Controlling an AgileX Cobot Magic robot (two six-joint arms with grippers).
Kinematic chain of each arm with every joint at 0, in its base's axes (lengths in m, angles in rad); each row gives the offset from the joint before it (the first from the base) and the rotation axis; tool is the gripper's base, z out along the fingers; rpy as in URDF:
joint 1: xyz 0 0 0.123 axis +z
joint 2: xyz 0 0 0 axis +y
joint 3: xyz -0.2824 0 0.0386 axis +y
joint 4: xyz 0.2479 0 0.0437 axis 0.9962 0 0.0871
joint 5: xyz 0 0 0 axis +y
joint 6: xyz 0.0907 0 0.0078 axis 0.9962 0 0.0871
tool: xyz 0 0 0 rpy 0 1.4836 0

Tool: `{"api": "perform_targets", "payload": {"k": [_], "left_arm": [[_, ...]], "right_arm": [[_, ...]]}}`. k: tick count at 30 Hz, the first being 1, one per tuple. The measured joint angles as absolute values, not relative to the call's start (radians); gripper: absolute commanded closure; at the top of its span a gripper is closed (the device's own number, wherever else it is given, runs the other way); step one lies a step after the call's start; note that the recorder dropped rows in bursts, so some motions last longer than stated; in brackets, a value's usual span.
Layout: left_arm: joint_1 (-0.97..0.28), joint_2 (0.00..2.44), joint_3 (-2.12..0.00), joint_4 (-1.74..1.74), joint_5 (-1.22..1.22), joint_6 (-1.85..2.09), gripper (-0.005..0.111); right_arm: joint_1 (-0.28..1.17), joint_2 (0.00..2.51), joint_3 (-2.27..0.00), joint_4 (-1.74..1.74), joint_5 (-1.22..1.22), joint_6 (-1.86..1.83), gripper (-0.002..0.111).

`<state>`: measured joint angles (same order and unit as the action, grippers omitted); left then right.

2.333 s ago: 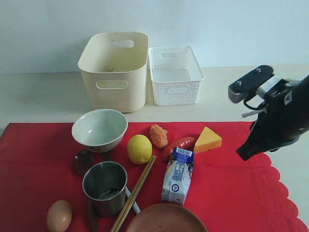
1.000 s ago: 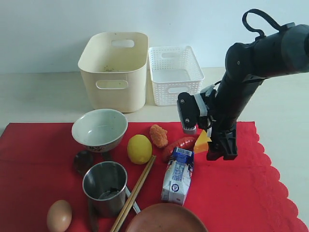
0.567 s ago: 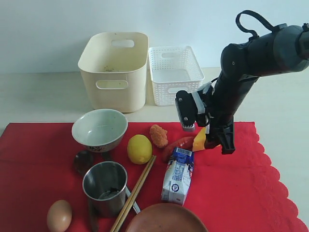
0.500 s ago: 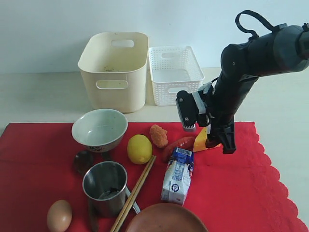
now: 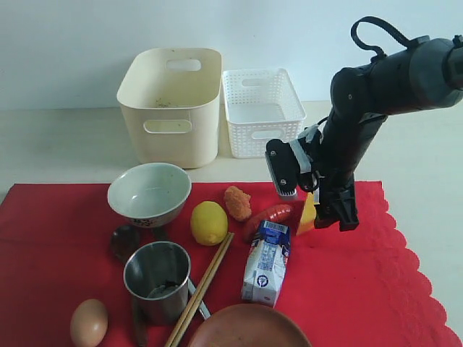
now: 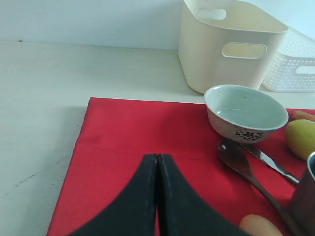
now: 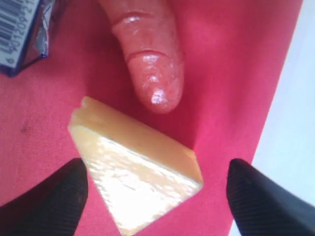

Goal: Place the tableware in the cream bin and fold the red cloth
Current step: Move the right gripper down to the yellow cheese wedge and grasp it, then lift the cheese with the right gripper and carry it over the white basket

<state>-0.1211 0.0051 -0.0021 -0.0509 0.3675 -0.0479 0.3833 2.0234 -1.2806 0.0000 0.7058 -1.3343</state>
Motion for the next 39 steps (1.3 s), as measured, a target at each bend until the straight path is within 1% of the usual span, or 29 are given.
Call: {"api": "perform_targets", "payload": {"k": [10, 14, 16, 17, 18, 19, 20, 21, 22, 28, 39], "left_arm": [[-0.121, 0.005, -0.002, -0.051, 0.367, -0.048, 0.107], [-0.121, 0.005, -0.002, -0.051, 0.367, -0.048, 0.107], [-0.121, 0.005, -0.002, -0.051, 0.367, -0.048, 0.107], [-0.121, 0.005, -0.002, -0.051, 0.367, -0.048, 0.107], [-0.121, 0.005, -0.002, -0.051, 0.367, -0.048, 0.107], [-0.121, 0.005, -0.002, -0.051, 0.367, -0.048, 0.107], [-0.121, 0.005, -0.002, -0.051, 0.367, -0.048, 0.107], [-0.121, 0.005, -0.002, -0.051, 0.367, -0.048, 0.107], [-0.121, 0.005, -0.002, -0.051, 0.367, -0.048, 0.107], [-0.121, 0.005, -0.002, -0.051, 0.367, -0.048, 0.107], [-0.121, 0.005, -0.002, -0.051, 0.367, -0.048, 0.107]], "right_arm": [[0.383, 2.029, -1.281, 0.000, 0.705, -1.395, 0.033], [0.383, 2.059, -1.279, 0.000, 0.705, -1.415, 0.038], [0.383, 2.068, -1.279, 0.000, 0.706, -1.417, 0.046], [0.383, 2.070, -1.279, 0.000, 0.706, -1.417, 0.058], [0.383, 2.072, -1.279, 0.000, 0.708, -1.417, 0.064], [0.383, 2.073, -1.279, 0.000, 0.710, -1.417, 0.080], [0.383, 2.075, -1.279, 0.000, 0.708, -1.413, 0.092], [0.383, 2.075, -1.279, 0.000, 0.708, -1.399, 0.101], [0.383, 2.075, -1.279, 0.000, 0.707, -1.387, 0.107], [0.383, 2.026, -1.277, 0.000, 0.686, -1.177, 0.108], [0.383, 1.804, -1.277, 0.000, 0.703, -0.751, 0.108]]}}
